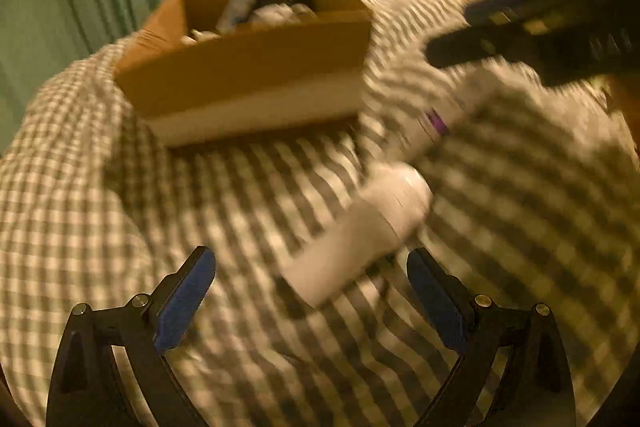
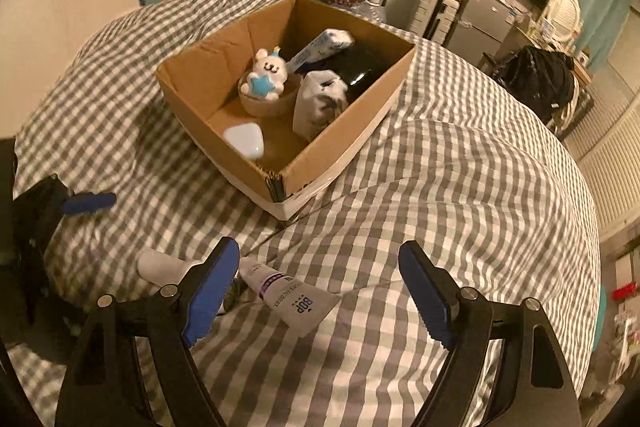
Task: Organize objects
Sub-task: 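Grasp the white bottle with the left tool while the right tool grasps the white tube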
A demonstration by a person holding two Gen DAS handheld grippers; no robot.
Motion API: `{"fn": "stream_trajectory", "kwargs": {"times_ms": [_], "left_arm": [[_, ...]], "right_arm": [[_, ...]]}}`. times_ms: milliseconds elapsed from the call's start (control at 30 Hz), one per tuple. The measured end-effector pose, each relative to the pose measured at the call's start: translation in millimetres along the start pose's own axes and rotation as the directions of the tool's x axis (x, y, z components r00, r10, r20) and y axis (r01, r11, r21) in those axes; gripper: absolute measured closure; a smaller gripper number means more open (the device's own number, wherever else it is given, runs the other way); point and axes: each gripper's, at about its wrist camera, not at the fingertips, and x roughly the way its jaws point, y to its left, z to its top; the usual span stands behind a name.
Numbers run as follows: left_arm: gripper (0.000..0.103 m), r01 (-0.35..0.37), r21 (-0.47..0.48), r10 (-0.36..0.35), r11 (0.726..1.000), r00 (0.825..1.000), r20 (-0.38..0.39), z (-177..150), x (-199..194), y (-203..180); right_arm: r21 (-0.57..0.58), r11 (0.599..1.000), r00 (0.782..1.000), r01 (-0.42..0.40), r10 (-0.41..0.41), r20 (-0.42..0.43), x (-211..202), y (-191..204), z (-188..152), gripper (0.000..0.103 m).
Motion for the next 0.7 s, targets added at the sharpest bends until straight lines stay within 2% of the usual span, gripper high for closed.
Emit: {"fn": "stream_trajectory", "kwargs": {"times_ms": [133, 200, 333, 400, 500, 700], "left_arm": [[0.006, 0.046, 0.011, -0.045, 0.999, 0.998, -0.038, 3, 16, -6], [0.018, 0.085, 0.0, -0.085, 0.996, 0.995, -0.052, 6, 24, -6], [0.03, 0.151, -0.036, -0.154, 0.988, 0.985, -0.079, 12, 40, -1], [0.06, 0.157, -0.056, -0.161, 0.986, 0.983, -0.088, 10, 42, 3], [0.065, 0.186, -0.072, -0.191, 0.98, 0.978, -0.083, 7, 37, 5], [0.067, 0.11, -0.08, -0.116, 0.991, 0.991, -0.068, 1, 7, 15]], "right_arm": [[-0.061, 0.998, 1.0, 0.001, -0.002, -0.013, 14, 8, -4, 0.021], [-0.078, 0.997, 1.0, -0.002, 0.001, -0.017, 19, 10, -6, 0.021], [-0.077, 0.997, 1.0, -0.012, 0.011, -0.016, 24, 10, -6, 0.021], [-0.077, 0.997, 1.0, -0.01, 0.009, -0.016, 24, 10, -6, 0.021], [-0.083, 0.996, 1.0, -0.009, 0.008, -0.021, 25, 11, -6, 0.021], [-0.117, 0.993, 0.999, 0.003, -0.008, -0.039, 30, 19, -4, 0.021]]}}
